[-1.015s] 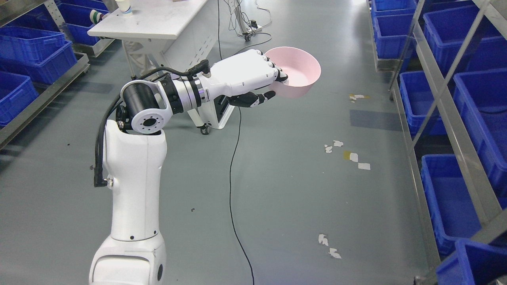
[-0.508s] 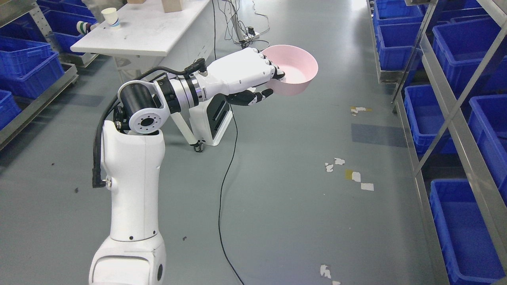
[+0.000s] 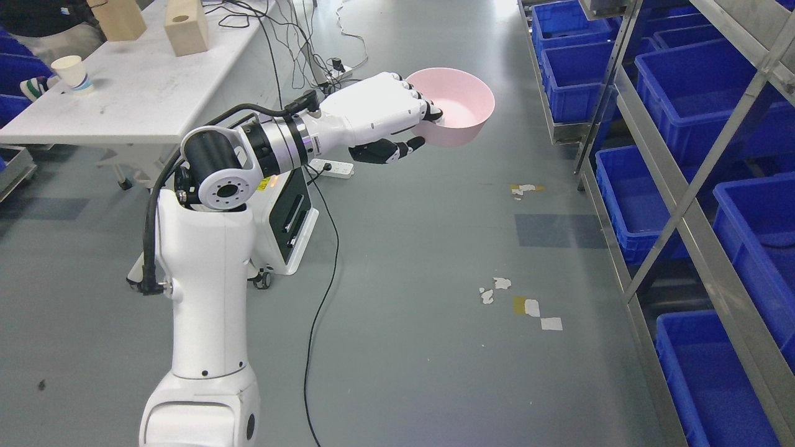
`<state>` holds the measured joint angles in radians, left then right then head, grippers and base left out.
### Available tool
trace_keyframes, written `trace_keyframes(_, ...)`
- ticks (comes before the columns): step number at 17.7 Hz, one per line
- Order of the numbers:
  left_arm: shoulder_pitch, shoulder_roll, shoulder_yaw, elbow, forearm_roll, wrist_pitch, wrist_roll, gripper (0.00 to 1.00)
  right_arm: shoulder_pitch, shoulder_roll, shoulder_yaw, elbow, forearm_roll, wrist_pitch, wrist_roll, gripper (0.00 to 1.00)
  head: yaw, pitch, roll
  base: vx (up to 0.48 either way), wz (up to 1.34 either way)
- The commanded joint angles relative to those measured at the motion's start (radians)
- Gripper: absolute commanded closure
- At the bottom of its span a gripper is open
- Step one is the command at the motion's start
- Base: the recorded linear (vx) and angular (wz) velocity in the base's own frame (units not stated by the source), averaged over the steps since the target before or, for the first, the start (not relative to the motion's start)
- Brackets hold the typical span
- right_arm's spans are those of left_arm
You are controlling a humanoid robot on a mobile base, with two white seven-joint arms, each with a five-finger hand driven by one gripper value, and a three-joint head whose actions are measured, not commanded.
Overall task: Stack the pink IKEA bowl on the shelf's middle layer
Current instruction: 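Hold the pink bowl raised in the left hand while the robot turns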
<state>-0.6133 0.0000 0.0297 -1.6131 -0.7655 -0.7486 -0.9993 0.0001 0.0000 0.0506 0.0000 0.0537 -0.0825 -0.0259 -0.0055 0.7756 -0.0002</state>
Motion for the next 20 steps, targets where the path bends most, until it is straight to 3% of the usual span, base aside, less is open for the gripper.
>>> trace_keyframes(1, 0.0, 0.017, 0.006, 0.001, 0.0, 0.0, 0.001, 0.99, 0.023, -0.017, 0.0, -0.017, 0.0, 0.0, 0.0, 0.0, 0.0, 0.0, 0.0, 0.35, -0.2)
trace_keyframes(16, -0.02, 0.017, -0.053, 0.004, 0.002, 0.011, 0.039, 0.99, 0.023, -0.017, 0.0, -0.017, 0.0, 0.0, 0.0, 0.0, 0.0, 0.0, 0.0, 0.344, 0.0)
trace_keyframes(20, -0.092, 0.017, -0.082, 0.007, 0.021, 0.024, 0.039, 0.99, 0.023, -0.017, 0.0, -0.017, 0.0, 0.0, 0.0, 0.0, 0.0, 0.0, 0.0, 0.3, 0.05)
